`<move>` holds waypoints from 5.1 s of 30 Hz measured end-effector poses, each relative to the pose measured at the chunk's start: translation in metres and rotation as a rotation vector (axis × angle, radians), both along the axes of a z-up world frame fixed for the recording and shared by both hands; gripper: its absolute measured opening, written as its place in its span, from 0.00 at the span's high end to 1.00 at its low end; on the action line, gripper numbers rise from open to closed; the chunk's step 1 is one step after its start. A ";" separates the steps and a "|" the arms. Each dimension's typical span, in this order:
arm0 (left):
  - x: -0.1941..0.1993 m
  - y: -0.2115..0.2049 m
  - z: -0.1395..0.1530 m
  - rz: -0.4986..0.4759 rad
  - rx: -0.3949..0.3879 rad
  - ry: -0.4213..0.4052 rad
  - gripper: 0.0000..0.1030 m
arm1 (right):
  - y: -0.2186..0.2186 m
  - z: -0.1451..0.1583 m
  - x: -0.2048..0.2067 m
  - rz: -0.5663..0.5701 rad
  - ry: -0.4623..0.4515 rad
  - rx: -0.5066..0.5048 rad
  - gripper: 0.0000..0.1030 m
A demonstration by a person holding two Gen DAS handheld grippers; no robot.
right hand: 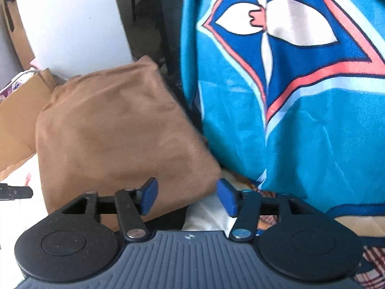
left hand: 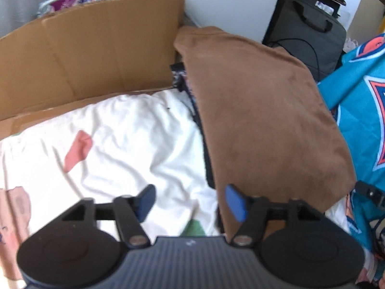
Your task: Fold clothes
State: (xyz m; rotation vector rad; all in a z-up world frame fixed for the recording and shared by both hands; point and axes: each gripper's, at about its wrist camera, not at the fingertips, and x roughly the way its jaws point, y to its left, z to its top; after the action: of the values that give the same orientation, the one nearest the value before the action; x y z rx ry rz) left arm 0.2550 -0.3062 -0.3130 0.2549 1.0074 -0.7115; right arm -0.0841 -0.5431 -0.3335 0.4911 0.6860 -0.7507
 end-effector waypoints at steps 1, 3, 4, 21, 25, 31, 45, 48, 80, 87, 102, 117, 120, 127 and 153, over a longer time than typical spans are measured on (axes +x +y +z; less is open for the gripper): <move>-0.001 0.004 0.002 0.005 -0.002 -0.001 0.21 | 0.003 0.001 0.002 0.009 0.005 0.005 0.29; -0.002 0.009 0.006 0.004 -0.002 -0.006 0.13 | 0.008 0.005 0.005 0.029 0.008 0.009 0.18; -0.003 0.011 0.009 0.001 0.003 -0.010 0.13 | 0.011 0.007 0.006 0.039 0.009 0.010 0.09; -0.007 0.034 0.029 0.000 0.053 0.105 0.00 | 0.028 0.037 0.028 0.099 0.073 0.175 0.00; -0.010 0.039 0.045 0.009 0.076 0.100 0.00 | 0.027 0.044 0.034 0.077 0.114 0.217 0.00; -0.014 0.054 0.077 0.051 0.108 0.105 0.00 | 0.030 0.078 0.038 0.056 0.144 0.244 0.00; -0.023 0.098 0.185 0.154 0.130 0.106 0.00 | 0.076 0.198 0.044 0.122 0.198 0.240 0.00; -0.030 0.106 0.211 0.175 0.144 0.097 0.00 | 0.091 0.233 0.040 0.142 0.196 0.224 0.00; -0.113 0.200 0.358 0.221 0.065 0.034 0.00 | 0.201 0.367 -0.004 0.329 0.195 0.154 0.00; -0.124 0.218 0.357 0.253 0.079 0.025 0.00 | 0.217 0.365 -0.018 0.327 0.215 0.129 0.00; -0.169 0.262 0.374 0.263 0.045 0.001 0.00 | 0.281 0.383 -0.060 0.352 0.186 0.099 0.00; -0.221 0.318 0.402 0.319 0.000 -0.061 0.00 | 0.370 0.412 -0.108 0.424 0.143 0.009 0.00; -0.227 0.325 0.408 0.325 0.016 -0.080 0.00 | 0.379 0.416 -0.112 0.439 0.135 0.002 0.00; -0.230 0.352 0.419 0.377 0.013 -0.099 0.00 | 0.393 0.421 -0.105 0.478 0.106 0.003 0.00; -0.237 0.371 0.366 0.477 0.052 -0.083 0.00 | 0.399 0.369 -0.091 0.564 0.161 -0.034 0.00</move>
State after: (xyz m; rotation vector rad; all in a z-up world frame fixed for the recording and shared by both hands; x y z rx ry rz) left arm 0.0182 0.0651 0.0533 0.0812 0.9607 -0.2398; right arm -0.1746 -0.1436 0.0355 0.1865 0.9089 -0.2695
